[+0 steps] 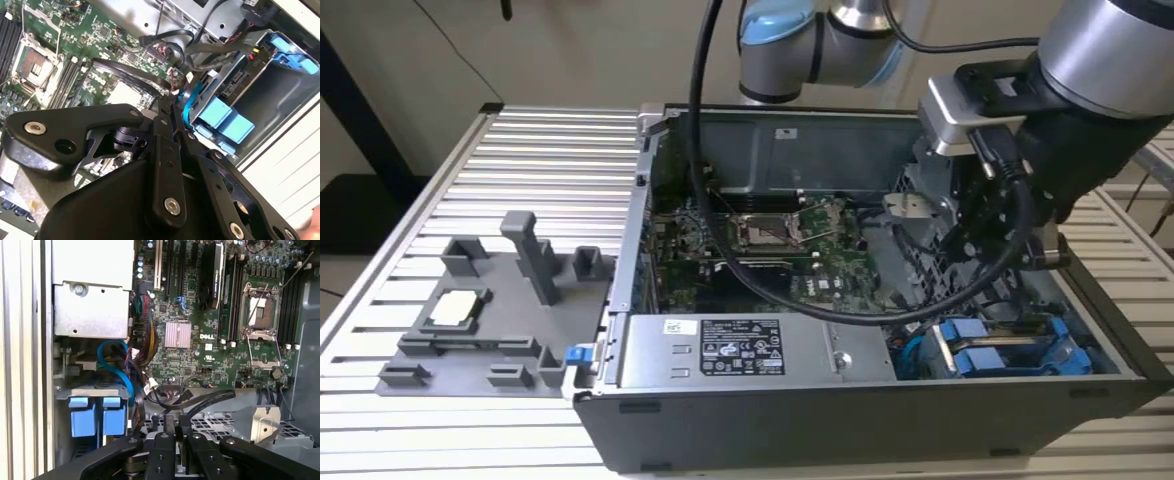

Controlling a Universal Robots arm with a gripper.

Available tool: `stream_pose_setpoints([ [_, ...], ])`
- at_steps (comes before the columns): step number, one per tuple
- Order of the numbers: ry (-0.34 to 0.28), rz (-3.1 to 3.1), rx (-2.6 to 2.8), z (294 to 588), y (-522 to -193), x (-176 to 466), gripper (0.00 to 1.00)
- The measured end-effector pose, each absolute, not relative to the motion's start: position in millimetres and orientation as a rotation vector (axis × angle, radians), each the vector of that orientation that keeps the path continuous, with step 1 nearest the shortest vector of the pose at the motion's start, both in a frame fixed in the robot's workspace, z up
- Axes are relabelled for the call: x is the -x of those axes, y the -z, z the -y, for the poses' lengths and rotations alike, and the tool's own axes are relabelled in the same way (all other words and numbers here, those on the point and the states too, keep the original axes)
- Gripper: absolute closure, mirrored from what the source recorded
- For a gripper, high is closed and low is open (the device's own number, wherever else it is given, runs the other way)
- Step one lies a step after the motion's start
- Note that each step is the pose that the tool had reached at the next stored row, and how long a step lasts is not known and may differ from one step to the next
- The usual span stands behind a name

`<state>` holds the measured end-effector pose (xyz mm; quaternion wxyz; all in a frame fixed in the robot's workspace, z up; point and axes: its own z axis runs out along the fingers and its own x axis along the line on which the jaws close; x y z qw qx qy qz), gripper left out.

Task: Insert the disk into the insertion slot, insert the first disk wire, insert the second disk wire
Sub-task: 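Insert the first disk wire, then insert the second disk wire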

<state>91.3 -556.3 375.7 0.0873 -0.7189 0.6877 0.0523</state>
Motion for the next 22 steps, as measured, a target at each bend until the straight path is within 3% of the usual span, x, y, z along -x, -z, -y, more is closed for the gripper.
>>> stream_pose_setpoints([
  [22, -0.191, -2.031, 2.121, 602, -369, -111, 0.84],
])
